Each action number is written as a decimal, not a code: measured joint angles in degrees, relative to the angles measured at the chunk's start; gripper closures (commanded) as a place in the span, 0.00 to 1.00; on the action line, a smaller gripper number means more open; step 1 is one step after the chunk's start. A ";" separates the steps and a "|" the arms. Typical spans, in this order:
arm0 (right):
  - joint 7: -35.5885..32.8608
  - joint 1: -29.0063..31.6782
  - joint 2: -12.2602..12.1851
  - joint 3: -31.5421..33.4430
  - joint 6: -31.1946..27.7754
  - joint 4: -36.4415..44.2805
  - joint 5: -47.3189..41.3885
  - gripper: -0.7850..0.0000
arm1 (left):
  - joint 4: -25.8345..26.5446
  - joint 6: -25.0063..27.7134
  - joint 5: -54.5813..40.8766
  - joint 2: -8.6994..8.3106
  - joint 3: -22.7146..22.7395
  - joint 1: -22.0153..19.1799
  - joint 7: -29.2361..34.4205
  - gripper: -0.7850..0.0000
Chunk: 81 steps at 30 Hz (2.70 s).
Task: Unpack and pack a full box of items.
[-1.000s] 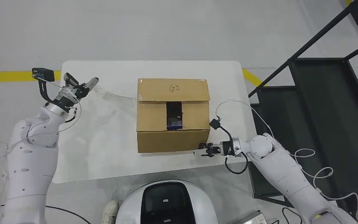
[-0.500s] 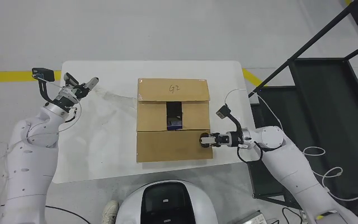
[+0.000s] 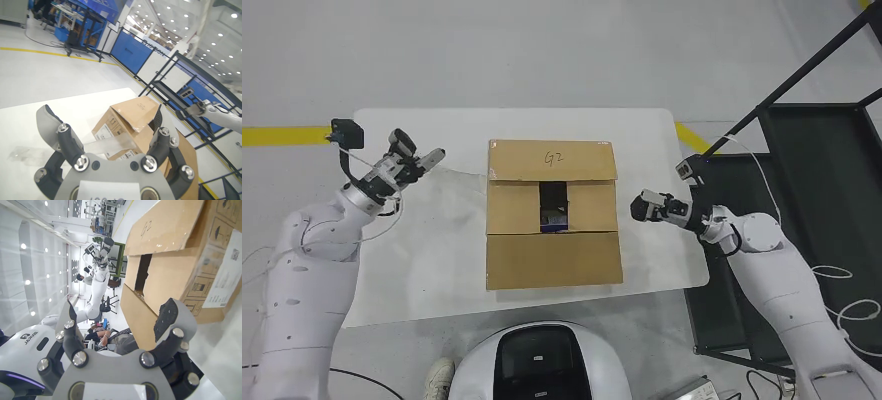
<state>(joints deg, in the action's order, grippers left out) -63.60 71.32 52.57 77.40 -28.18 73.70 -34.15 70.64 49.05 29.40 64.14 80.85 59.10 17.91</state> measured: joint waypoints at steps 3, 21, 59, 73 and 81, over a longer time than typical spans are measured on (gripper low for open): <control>0.58 0.97 -0.20 1.37 0.00 -0.24 -0.02 0.00 | -0.52 3.74 -5.67 0.00 -1.90 -0.51 3.76 0.00; 2.61 2.94 -0.31 3.81 0.26 -0.58 -0.31 0.00 | -3.36 8.95 -28.66 0.19 -12.03 -5.29 17.13 0.00; 2.61 2.94 -0.31 3.81 0.26 -0.58 -0.31 0.00 | -12.01 -4.23 -53.66 0.35 -26.88 -8.85 40.85 0.00; 2.61 2.94 -0.31 3.81 0.26 -0.58 -0.31 0.00 | -22.27 -6.96 -56.87 4.31 -29.73 -17.33 31.56 0.00; 2.61 2.94 -0.31 3.81 0.26 -0.58 -0.31 0.00 | -28.39 -8.01 -60.77 7.60 -31.99 -23.18 28.77 0.00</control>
<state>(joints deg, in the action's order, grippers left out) -60.99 74.26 52.26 81.20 -27.93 73.12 -34.46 42.26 41.04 -31.37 71.74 48.86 35.92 46.68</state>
